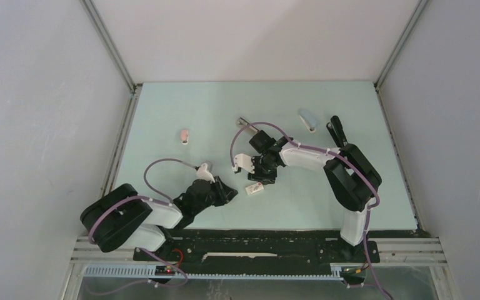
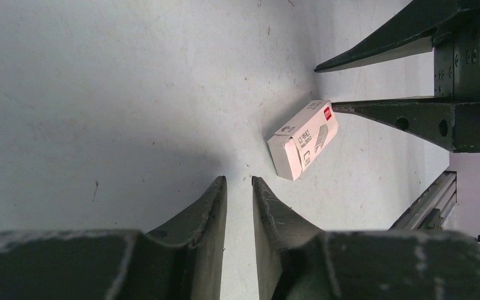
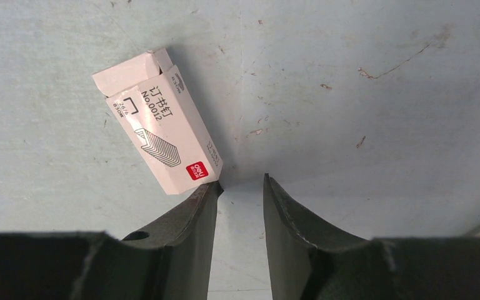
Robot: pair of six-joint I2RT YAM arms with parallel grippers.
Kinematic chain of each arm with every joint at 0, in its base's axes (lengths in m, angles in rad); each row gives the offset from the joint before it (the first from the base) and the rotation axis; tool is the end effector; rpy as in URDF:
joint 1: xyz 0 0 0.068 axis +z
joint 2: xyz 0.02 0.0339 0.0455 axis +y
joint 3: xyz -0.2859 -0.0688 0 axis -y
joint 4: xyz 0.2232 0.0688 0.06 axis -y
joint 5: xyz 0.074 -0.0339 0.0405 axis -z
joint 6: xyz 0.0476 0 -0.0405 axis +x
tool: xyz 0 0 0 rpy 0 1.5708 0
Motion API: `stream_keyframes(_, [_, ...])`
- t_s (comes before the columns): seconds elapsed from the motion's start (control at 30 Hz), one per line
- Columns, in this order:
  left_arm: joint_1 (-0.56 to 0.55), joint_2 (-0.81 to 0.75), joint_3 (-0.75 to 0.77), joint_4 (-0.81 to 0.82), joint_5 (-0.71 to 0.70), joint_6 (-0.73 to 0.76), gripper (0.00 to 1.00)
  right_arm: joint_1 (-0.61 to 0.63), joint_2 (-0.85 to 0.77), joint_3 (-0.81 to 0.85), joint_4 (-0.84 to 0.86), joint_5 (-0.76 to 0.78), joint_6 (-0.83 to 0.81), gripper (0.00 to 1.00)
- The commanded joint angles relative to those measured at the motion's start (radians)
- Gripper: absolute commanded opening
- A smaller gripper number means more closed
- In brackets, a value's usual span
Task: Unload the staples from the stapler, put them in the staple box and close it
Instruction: Close the staple box at the center of the board.
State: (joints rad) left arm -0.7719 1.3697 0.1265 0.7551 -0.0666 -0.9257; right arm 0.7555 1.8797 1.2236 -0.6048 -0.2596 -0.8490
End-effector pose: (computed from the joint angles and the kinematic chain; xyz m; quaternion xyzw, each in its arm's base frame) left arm 0.1447 -0.1364 0.1446 -0.0829 0.8527 -0.3676 0.3618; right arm 0.2515 0.2537 0.1830 -0.7182 0.6666 0.1206 0.1588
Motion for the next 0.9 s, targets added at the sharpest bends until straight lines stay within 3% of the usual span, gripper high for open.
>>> stream_keyframes(0.0, [0.005,0.041,0.011,0.009,0.017,0.008,0.26,0.019,0.042,0.002,-0.013,-0.003,0.004,0.42])
stream_keyframes(0.47, [0.004,0.137,0.041,0.045,0.059,0.002,0.13,0.019,0.041,0.002,-0.011,-0.004,0.004,0.42])
stream_keyframes(0.87, [0.004,0.234,0.101,0.09,0.129,-0.003,0.1,0.025,0.042,0.003,-0.011,-0.01,0.005,0.42])
